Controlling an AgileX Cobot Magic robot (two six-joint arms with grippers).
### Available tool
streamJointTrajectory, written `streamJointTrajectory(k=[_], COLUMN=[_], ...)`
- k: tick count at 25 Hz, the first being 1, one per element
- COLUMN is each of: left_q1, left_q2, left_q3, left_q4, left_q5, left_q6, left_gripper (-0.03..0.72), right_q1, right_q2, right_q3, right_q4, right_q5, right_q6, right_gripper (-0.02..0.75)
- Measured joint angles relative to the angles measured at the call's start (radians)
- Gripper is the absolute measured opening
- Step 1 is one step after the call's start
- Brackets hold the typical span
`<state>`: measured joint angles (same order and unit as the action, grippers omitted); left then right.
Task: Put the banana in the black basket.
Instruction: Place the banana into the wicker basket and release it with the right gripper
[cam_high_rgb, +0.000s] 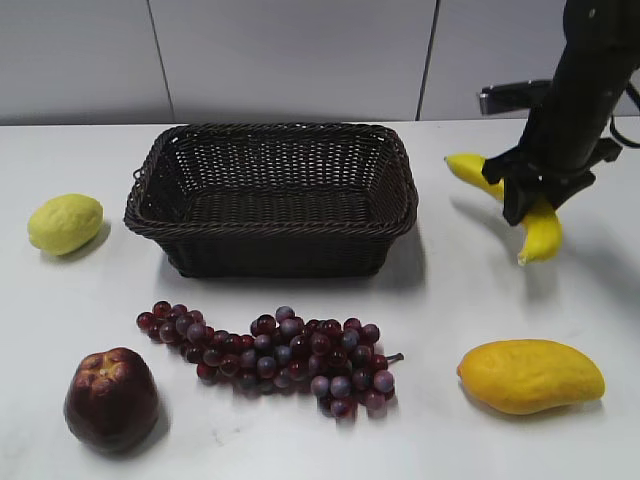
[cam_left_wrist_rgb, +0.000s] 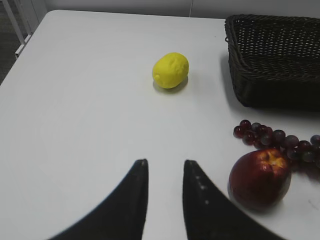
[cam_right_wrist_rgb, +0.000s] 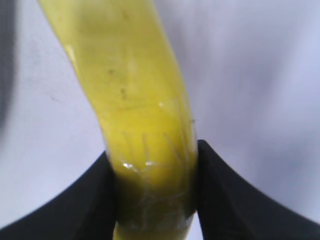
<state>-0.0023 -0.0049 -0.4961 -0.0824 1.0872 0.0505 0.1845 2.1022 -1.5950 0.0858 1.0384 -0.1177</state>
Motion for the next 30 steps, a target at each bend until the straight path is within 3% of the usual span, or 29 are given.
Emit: streamJointTrajectory(k=[7, 11, 21, 30], left_q1=[0.0, 0.0, 0.0, 0.0], left_q2=[0.0, 0.0, 0.0, 0.0], left_q3=[0.0, 0.0, 0.0, 0.0], left_q4=[0.0, 0.0, 0.0, 0.0], left_q5=[0.0, 0.0, 0.0, 0.0], left_q6=[0.0, 0.0, 0.0, 0.0], left_gripper=[0.233, 0.233, 0.233, 0.233], right_q1=[0.005, 0.059, 0.312, 0.362], right_q2=[-0.075, -0.078, -0.01, 0.131], right_q3=[-0.247, -0.334, -0.344, -0.344], right_q4=[0.17, 0.228, 0.234, 0.21], right_q5=[0.062, 0.055, -0.137, -0.201], right_q6=[0.0, 0.0, -0.057, -0.072], right_gripper=[0.349, 0.349, 0.349, 0.349])
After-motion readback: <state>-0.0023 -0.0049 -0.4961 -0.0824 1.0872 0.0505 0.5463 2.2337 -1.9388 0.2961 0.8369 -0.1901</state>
